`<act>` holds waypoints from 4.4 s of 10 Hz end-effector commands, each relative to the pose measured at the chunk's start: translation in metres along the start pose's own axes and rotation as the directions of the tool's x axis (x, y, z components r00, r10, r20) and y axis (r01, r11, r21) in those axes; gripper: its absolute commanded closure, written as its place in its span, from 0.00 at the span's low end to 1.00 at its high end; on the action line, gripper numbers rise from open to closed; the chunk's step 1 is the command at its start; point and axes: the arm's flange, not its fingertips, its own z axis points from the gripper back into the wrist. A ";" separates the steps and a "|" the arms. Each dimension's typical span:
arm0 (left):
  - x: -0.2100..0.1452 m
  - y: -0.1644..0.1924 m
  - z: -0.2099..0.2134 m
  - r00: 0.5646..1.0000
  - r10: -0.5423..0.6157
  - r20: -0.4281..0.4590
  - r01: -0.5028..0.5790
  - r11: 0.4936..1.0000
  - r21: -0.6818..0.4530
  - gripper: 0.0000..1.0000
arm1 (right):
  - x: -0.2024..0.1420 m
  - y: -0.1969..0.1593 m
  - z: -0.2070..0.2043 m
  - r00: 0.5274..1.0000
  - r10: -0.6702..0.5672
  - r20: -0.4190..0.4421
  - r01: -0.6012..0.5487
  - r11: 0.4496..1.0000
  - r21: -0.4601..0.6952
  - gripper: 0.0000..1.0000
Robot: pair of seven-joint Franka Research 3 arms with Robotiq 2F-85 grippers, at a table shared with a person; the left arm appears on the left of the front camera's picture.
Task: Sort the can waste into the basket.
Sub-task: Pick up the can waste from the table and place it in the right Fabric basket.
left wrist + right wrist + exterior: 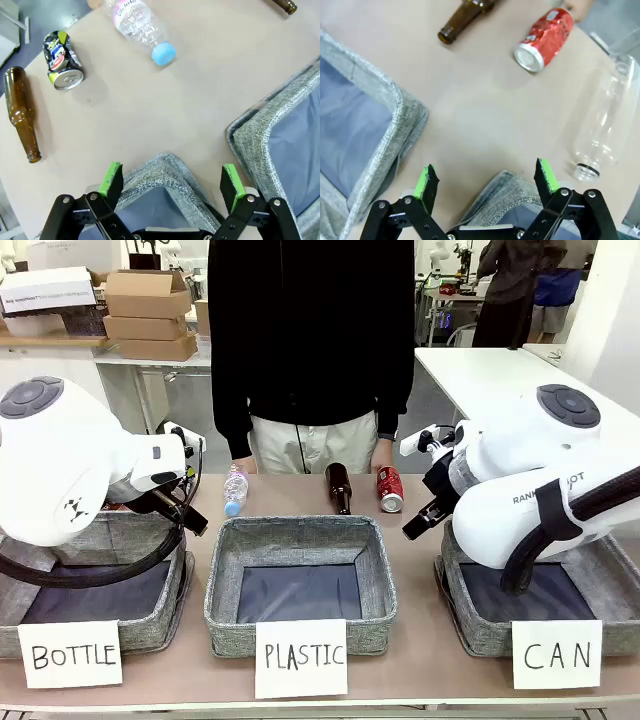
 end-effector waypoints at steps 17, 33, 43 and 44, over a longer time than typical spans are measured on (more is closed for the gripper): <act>0.039 -0.050 0.213 0.992 0.073 0.104 -0.077 0.996 0.033 0.00 | 0.004 0.004 0.213 0.973 -0.176 0.152 0.184 0.982 -0.040 0.00; -0.085 0.085 0.161 0.586 0.801 -0.123 -0.534 0.266 -0.803 0.00 | -0.124 -0.183 0.224 0.325 -0.897 -0.300 0.578 -0.062 0.814 0.00; -0.049 0.165 0.199 0.573 0.817 -0.065 -0.542 0.318 -0.778 0.00 | -0.124 -0.183 0.224 0.325 -0.897 -0.300 0.578 -0.062 0.814 0.00; -0.012 0.174 0.179 0.608 0.791 -0.070 -0.647 0.443 -0.620 0.00 | -0.124 -0.183 0.224 0.325 -0.897 -0.300 0.578 -0.062 0.814 0.00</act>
